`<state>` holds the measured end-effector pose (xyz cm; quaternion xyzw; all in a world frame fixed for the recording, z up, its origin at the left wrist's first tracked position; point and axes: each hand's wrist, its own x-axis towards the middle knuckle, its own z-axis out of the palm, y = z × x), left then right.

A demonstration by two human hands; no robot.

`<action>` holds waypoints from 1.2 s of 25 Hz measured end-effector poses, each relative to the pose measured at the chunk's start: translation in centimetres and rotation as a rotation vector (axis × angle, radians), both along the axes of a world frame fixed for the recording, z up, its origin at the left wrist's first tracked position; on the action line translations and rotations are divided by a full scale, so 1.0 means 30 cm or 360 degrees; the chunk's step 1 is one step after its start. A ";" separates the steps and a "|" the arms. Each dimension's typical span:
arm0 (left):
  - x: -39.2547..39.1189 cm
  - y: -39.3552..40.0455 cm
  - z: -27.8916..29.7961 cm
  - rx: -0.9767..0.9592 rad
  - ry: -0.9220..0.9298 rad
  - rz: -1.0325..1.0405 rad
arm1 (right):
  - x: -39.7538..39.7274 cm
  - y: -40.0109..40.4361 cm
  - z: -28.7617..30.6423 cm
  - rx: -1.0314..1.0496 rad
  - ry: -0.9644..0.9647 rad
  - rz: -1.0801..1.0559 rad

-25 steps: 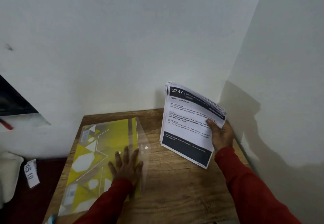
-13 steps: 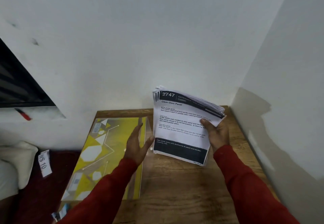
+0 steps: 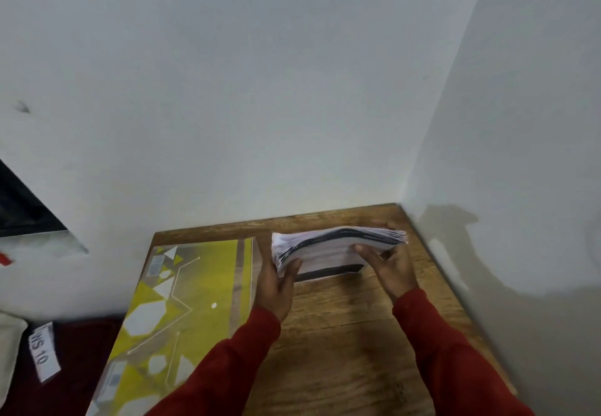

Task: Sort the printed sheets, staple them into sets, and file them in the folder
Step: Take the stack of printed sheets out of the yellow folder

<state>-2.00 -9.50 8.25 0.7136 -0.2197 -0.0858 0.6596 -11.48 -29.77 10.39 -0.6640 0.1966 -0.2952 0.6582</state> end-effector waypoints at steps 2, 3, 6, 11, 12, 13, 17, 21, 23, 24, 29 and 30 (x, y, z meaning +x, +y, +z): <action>-0.007 -0.008 -0.010 0.0032 -0.0042 -0.0020 | -0.011 0.019 -0.009 -0.0040 -0.0006 -0.0062; -0.003 -0.017 -0.005 0.0033 -0.0071 -0.0030 | -0.009 0.030 0.003 -0.0028 -0.0001 -0.0076; 0.013 -0.040 0.037 -0.0005 -0.0146 0.0038 | -0.003 0.037 0.049 -0.0049 -0.0049 -0.0107; 0.027 -0.030 -0.040 0.0102 0.0014 0.0077 | -0.010 0.045 -0.049 -0.0036 0.0170 0.0020; 0.030 -0.030 -0.051 0.0122 0.0049 0.0109 | -0.016 0.056 -0.080 -0.0011 0.0201 0.0024; 0.038 -0.033 -0.058 0.0119 0.0067 0.0139 | -0.016 0.062 -0.096 0.0021 0.0211 0.0009; 0.077 -0.047 -0.037 -0.0038 0.0212 0.0330 | -0.005 0.051 -0.054 -0.0019 0.0304 -0.0079; 0.115 -0.061 -0.024 -0.0513 0.0613 0.0583 | -0.018 0.071 -0.090 0.0509 0.0154 -0.0299; 0.104 -0.088 -0.002 -0.0638 0.0733 0.0652 | 0.004 0.136 -0.097 0.1078 -0.0065 -0.0093; 0.090 -0.102 0.001 -0.0674 0.0790 0.0670 | 0.017 0.166 -0.085 0.1209 -0.0144 -0.0013; 0.085 -0.056 0.044 -0.0804 0.1021 0.0407 | 0.040 0.100 -0.011 0.1045 -0.0151 -0.0149; 0.119 -0.015 0.078 -0.0846 0.1109 0.0288 | 0.022 0.055 0.002 0.0989 -0.0149 -0.0122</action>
